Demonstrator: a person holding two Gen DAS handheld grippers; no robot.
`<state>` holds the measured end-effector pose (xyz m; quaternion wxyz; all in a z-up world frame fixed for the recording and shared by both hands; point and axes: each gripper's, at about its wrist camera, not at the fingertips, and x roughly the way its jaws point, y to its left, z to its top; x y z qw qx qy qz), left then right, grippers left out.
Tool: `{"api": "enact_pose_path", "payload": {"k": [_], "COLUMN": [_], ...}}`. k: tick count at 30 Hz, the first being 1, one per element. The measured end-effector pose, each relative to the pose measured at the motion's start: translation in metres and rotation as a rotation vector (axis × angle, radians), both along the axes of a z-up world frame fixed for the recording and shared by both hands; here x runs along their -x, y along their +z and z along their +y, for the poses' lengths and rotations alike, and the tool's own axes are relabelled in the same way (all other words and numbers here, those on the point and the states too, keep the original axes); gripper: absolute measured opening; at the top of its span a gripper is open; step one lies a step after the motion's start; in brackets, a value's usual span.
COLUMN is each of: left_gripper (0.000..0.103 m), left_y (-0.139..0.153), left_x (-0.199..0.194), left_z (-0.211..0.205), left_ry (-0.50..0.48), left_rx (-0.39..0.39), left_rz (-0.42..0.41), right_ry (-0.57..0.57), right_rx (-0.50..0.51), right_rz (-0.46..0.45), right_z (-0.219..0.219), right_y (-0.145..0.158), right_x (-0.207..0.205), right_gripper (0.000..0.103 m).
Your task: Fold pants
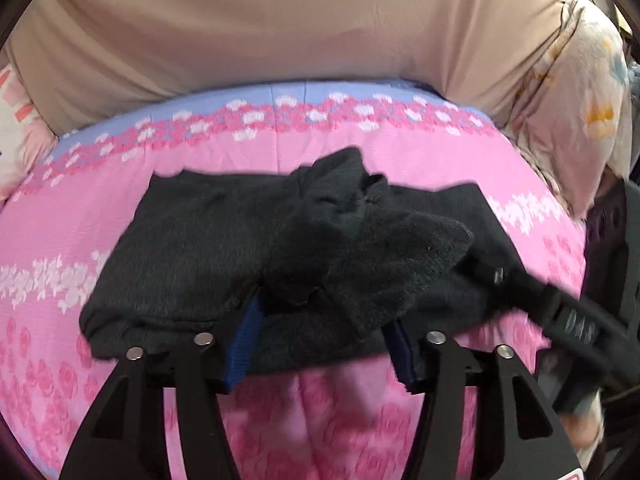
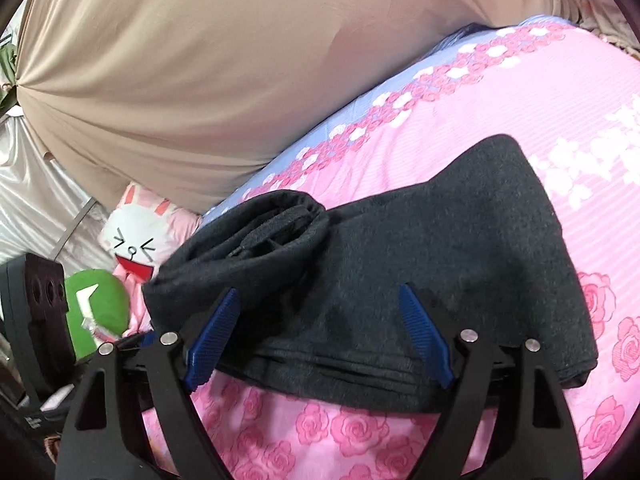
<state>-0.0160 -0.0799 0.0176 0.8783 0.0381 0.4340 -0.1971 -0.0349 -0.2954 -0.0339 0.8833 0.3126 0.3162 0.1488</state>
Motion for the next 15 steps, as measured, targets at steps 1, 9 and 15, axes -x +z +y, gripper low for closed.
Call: {"api": "enact_pose_path", "payload": {"k": [1,9,15], "left_gripper": [0.072,0.078,0.083], "left_y": [-0.001,0.019,0.029], "left_x": [0.004,0.027,0.032], "left_z": [0.010,0.062,0.101], "left_ry": [-0.016,0.013,0.075], "left_rx": [0.025,0.095,0.108], "left_rz": [0.014,-0.038,-0.096], "right_ry": [0.013,0.144,0.146], "right_rx": [-0.005,-0.217,-0.115], "right_rz": [0.005,0.066,0.123], "right_z": [0.001,0.011,0.039], "right_y": [0.000,-0.009,-0.011], "right_x": [0.000,-0.010,-0.021], "right_gripper": [0.082,0.089,0.093]}}
